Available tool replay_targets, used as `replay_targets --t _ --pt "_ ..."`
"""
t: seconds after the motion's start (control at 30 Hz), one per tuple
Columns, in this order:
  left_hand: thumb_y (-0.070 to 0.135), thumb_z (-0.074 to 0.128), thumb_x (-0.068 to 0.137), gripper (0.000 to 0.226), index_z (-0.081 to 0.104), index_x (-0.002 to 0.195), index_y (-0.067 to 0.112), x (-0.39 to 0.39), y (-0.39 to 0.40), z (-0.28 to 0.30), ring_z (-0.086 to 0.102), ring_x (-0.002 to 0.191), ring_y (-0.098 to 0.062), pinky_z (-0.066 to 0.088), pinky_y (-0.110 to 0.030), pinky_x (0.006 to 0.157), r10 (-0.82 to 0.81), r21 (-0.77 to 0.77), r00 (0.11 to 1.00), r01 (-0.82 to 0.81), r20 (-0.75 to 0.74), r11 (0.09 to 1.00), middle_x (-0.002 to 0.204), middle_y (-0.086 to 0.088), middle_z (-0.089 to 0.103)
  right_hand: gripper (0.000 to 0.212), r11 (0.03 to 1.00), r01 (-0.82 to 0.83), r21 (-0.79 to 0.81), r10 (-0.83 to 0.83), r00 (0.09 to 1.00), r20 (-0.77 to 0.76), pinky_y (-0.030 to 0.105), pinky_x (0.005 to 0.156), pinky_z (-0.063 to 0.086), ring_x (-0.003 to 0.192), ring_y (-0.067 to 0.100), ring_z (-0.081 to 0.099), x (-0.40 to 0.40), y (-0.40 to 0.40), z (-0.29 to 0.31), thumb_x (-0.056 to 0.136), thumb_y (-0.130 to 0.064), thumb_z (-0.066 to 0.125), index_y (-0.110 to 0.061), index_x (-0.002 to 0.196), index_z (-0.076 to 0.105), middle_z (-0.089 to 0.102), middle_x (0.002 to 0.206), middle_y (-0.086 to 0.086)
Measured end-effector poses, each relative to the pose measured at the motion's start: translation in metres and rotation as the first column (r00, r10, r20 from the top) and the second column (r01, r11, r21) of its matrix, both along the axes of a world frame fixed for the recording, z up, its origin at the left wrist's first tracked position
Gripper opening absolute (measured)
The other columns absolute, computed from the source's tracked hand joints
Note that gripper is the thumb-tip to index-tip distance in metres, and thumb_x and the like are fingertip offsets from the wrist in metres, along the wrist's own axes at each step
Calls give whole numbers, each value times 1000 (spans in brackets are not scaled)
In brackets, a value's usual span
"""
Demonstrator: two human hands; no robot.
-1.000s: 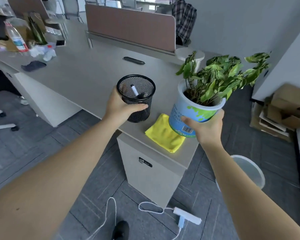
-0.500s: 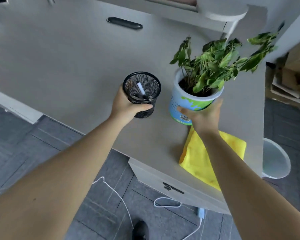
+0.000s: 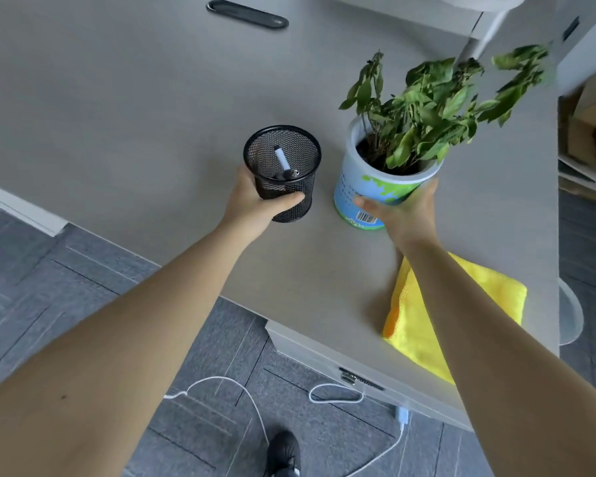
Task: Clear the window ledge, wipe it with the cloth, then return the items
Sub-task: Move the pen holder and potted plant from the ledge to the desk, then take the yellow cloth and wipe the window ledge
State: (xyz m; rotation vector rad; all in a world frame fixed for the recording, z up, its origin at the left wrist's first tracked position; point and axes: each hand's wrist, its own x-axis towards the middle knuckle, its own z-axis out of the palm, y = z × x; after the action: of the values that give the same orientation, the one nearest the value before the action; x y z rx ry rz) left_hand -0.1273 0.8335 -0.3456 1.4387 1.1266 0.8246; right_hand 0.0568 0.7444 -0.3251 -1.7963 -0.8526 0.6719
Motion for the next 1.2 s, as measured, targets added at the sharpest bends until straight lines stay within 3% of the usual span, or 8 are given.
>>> replay_targets --t 0.27,0.4,0.5,0.63,0.83,0.97,1.1,1.2 --pt "22 65 74 44 51 108 -3 25 -68 13 53 111 -35 43 -33 85 275 -148 888 -348 -368 926 122 -23 55 70 945 82 -317 17 955 297 35 113 23 139 27 26 30 -70 18 81 -27 65 -8 140 33 35 148 12" --pt "23 59 80 39 51 106 -4 65 -119 22 53 108 -36 37 -30 74 76 -256 925 -181 -373 949 115 -20 55 58 881 210 -424 -77 948 310 37 105 32 130 34 37 54 -130 26 83 -26 62 -6 134 43 43 139 17" --pt "21 59 80 21 47 69 8 88 -146 24 51 87 -30 37 -34 72 -29 -285 932 -80 -361 955 74 -8 53 30 819 217 -531 -110 968 226 33 76 45 103 33 53 67 -165 21 82 -21 61 0 105 57 58 106 21" --pt "23 63 77 49 50 111 -11 113 -161 21 55 110 -42 47 -48 90 -92 -278 910 -26 -404 960 120 -34 54 31 806 219 -550 -264 964 -2 22 72 55 69 30 59 74 -179 10 80 -16 63 -7 58 44 56 64 11" --pt "22 64 80 46 51 113 -7 127 -166 18 54 110 -34 45 -40 90 -111 -290 882 -30 -458 957 120 -22 57 25 848 189 -496 -348 903 -251 37 75 55 60 23 53 76 -172 0 78 -9 66 -7 68 43 50 69 9" --pt "18 60 81 25 45 62 13 131 -175 25 44 79 -23 32 -26 56 -97 -306 906 -37 -412 951 68 -2 44 19 895 116 -431 -265 915 -304 31 57 48 60 20 47 81 -173 4 81 -9 58 -9 67 45 46 71 8" --pt "18 52 85 24 43 64 22 136 -193 39 57 95 -31 46 -39 87 -51 -268 960 -26 -276 963 94 -12 55 32 943 126 -308 -219 933 -287 55 97 43 87 22 40 90 -187 19 85 -4 43 6 115 46 42 97 8" --pt "19 48 89 25 39 66 23 144 -208 53 52 96 -26 42 -38 86 -49 -180 964 1 -261 984 101 -11 51 34 961 167 -220 -210 958 -194 41 75 46 90 20 40 98 -204 35 87 0 40 4 122 42 42 99 6"
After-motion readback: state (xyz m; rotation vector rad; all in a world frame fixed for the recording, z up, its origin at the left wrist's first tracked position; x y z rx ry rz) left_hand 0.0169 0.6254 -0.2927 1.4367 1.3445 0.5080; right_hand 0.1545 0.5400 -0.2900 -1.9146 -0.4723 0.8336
